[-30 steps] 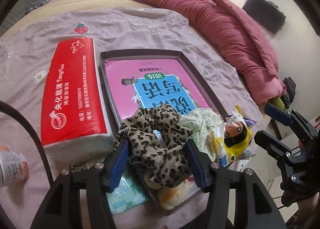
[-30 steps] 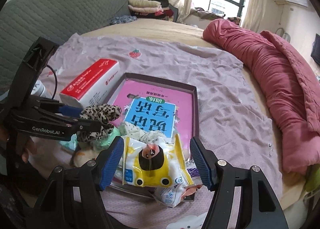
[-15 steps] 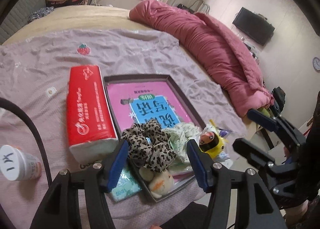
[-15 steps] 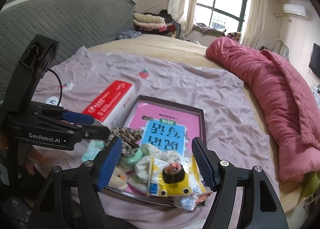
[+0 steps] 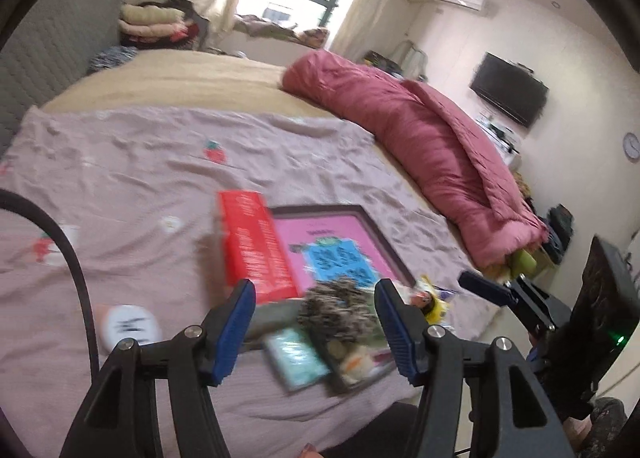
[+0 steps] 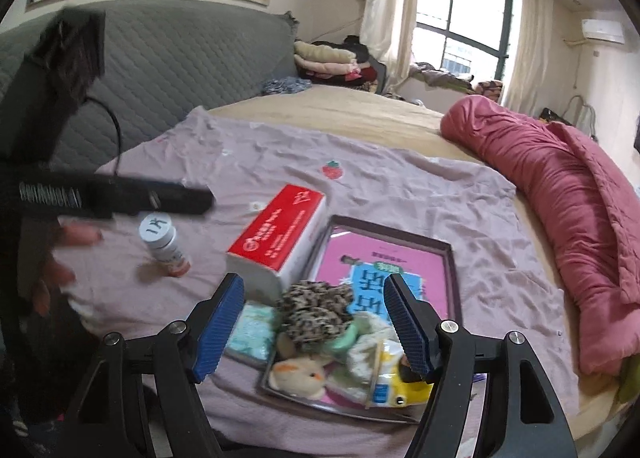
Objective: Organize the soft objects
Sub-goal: 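Lower both items onto the tray and open both tools, then grasp the peach egg-shaped sponge with the left tool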
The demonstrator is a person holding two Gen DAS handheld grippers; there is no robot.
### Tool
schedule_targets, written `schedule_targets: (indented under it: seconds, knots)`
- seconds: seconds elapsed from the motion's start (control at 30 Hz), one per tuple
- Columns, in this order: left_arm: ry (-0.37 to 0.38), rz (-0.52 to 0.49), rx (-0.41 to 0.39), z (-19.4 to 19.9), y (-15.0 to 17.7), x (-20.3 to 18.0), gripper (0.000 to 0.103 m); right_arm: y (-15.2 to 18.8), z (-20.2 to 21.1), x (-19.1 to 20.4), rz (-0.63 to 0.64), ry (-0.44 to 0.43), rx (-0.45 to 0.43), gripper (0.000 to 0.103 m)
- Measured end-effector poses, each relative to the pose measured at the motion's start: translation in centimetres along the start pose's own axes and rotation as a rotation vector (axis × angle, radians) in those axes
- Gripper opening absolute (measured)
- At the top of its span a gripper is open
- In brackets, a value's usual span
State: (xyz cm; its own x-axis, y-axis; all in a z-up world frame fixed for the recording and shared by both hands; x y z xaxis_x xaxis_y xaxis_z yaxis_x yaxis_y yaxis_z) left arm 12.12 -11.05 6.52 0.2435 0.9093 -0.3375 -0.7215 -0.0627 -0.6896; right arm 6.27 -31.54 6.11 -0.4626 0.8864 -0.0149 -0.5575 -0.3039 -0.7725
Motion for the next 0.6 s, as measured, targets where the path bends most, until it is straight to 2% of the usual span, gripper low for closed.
schedule_targets:
  seconds: [0.23, 0.27, 0.37, 0.47, 0.6]
  knots:
    - [-0.18, 0.049, -0.036, 3.6, 0.8, 8.9, 0.062, 0.5, -1.6, 3.5, 0.057, -0.036, 0.033, 0.074]
    - [-0.224, 0.049, -0.018, 3.5, 1.4, 10.8, 0.062, 0.5, -1.8, 3.8, 0.062, -0.039, 0.036, 0.074]
    - [-0.291, 0.073, 0.046, 2.2, 3.2, 15.3, 0.062, 1.1, -2.7, 4.8, 0.077, -0.058, 0.059, 0.074]
    - [-0.306, 0.111, 0.111, 0.3, 4.6, 19.0, 0.062, 1.6, -3.6, 5.7, 0.077, -0.074, 0.083, 0.074]
    - [-0.251, 0.117, 0.183, -2.6, 5.5, 21.1, 0.062, 2.2, -4.6, 6.4, 0.065, -0.088, 0.109, 0.074]
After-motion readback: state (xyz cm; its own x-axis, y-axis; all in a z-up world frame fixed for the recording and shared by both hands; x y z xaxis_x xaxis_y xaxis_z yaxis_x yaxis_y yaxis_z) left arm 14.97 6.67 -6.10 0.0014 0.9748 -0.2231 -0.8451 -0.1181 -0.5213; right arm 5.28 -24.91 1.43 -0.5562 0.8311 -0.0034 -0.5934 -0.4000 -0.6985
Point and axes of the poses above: each gripper's, at about its wrist camera, not at the fingertips, and z roughly against the way its jaws point, x to its left, y to its underside, the point moved 2 cm from there along -z, roughly the way its jaws point, and after that the axes turned 2 degrees about -y, right-handed, at the moved point
